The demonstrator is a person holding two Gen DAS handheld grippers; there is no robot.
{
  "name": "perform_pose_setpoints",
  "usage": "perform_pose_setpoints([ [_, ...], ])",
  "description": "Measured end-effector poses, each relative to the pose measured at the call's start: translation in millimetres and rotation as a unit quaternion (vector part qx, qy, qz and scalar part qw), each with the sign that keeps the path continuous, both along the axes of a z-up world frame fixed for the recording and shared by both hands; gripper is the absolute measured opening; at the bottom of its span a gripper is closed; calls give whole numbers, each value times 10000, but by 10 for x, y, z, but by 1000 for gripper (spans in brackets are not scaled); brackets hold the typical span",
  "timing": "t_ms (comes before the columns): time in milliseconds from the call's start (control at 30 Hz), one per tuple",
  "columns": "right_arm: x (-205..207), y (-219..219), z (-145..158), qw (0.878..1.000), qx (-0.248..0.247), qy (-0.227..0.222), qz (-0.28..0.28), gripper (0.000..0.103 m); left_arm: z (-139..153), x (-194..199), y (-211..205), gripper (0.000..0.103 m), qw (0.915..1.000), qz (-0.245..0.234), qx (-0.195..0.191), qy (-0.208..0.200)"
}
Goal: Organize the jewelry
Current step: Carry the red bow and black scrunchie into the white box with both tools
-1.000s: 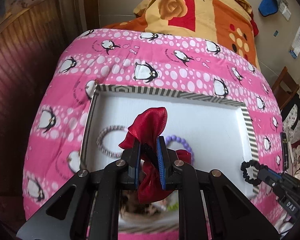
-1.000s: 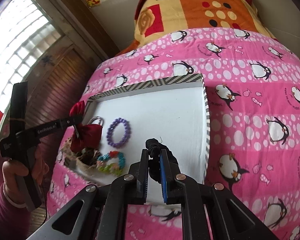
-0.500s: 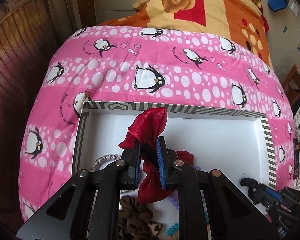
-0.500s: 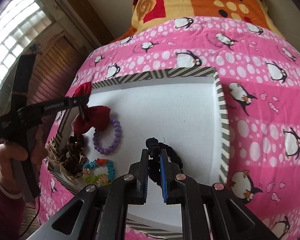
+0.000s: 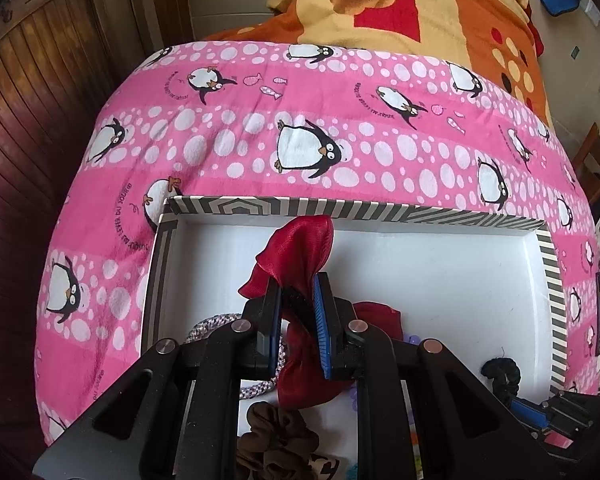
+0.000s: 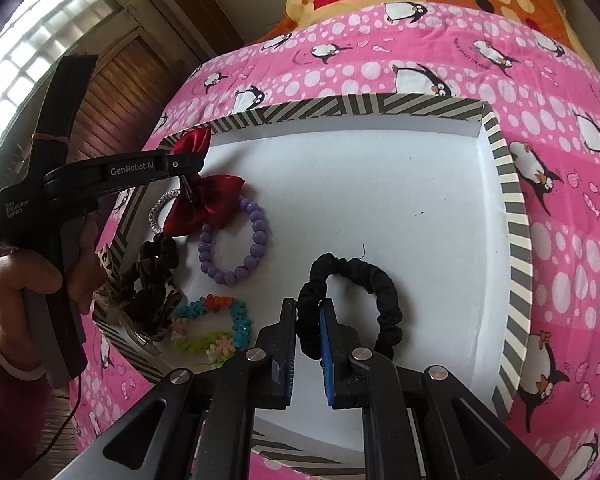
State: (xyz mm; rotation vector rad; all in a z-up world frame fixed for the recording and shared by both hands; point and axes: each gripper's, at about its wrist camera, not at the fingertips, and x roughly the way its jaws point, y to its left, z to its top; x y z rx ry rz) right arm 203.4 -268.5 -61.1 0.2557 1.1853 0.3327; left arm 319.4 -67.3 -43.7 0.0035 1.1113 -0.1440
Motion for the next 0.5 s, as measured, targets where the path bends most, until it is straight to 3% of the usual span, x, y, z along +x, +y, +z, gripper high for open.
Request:
perform_pose_setpoints([
  [167,-23,-40,32,9999,105,-30,-56,12,26,-47,-14,16,9999,13,110,-113],
  [333,-53,-72,64,9997,221,-58,-92,30,64,-88,2,27,9998,80,120,-149],
  [500,-109,-96,111,9994,281,-86,-155,30,143,-157,18,41,9995,114,155,-238],
])
